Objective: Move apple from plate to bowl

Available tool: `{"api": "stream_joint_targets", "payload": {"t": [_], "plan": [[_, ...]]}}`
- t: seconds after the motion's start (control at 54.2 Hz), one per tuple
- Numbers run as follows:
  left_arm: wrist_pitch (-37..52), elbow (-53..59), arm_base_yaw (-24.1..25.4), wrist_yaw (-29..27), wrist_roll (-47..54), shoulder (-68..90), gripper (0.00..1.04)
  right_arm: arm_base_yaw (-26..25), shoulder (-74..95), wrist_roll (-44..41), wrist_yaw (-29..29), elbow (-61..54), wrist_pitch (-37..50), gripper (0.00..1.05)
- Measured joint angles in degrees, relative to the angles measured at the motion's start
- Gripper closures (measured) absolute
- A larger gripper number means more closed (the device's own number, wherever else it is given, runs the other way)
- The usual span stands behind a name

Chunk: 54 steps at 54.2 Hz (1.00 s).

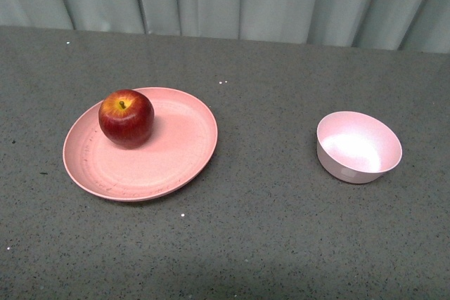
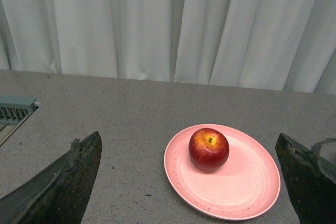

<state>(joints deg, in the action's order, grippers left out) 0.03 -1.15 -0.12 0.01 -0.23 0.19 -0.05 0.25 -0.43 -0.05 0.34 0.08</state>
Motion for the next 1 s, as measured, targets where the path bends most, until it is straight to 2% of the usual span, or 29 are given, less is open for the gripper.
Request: {"api": "stream_joint_targets", "payload": {"t": [0.996], "plan": [[0.0, 0.0, 0.0, 0.0, 0.0, 0.0, 0.07, 0.0, 0.0, 0.04, 0.0, 0.0, 0.0, 0.09]]}}
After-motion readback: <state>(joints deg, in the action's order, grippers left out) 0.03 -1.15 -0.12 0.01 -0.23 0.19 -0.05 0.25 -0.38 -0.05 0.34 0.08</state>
